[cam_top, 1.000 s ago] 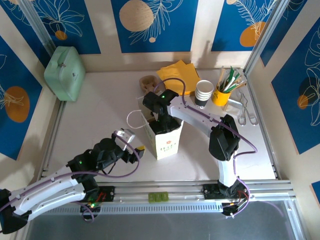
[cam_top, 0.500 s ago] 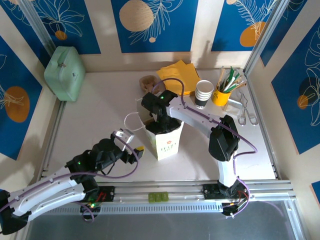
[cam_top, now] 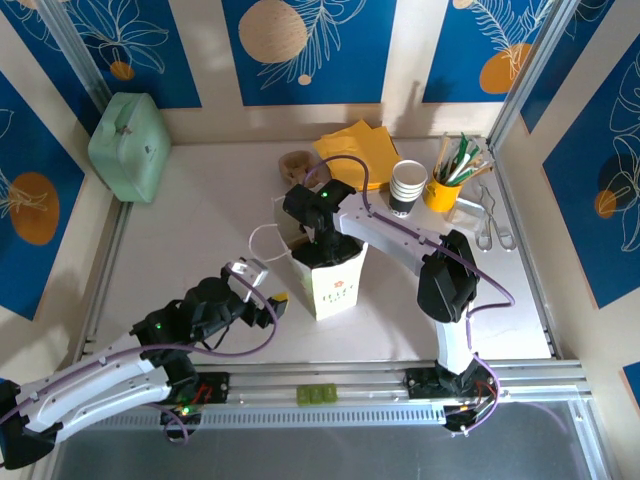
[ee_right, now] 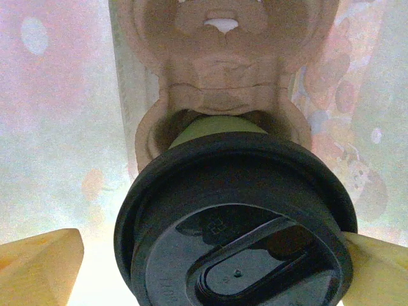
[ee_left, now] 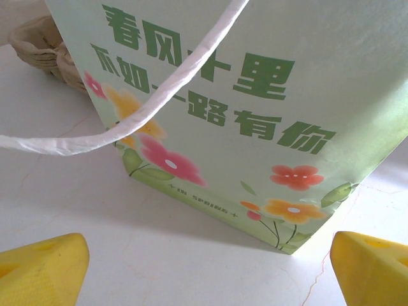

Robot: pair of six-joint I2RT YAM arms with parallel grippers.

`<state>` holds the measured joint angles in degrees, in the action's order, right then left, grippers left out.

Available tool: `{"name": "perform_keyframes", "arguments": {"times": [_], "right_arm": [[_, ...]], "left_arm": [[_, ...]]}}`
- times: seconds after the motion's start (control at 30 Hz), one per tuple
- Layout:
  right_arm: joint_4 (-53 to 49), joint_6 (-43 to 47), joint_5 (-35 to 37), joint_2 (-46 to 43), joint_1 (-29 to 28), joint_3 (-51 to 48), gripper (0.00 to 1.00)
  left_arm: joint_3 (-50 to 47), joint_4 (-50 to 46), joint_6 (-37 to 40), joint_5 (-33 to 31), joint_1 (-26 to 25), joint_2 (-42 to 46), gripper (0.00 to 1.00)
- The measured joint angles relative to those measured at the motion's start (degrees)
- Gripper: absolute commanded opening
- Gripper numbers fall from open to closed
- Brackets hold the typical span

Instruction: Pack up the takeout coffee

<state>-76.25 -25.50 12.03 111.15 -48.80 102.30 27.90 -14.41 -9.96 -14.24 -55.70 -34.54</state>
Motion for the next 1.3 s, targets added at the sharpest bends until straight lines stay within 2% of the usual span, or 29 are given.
{"name": "perform_keyframes", "arguments": {"times": [1.3], "right_arm": [[-1.79, -0.44, 1.51, -1.86, -0.70, 3.72, 0.89]], "left_arm": [[0.00, 0.20, 0.00, 0.00, 0.00, -0.90, 0.97]]}}
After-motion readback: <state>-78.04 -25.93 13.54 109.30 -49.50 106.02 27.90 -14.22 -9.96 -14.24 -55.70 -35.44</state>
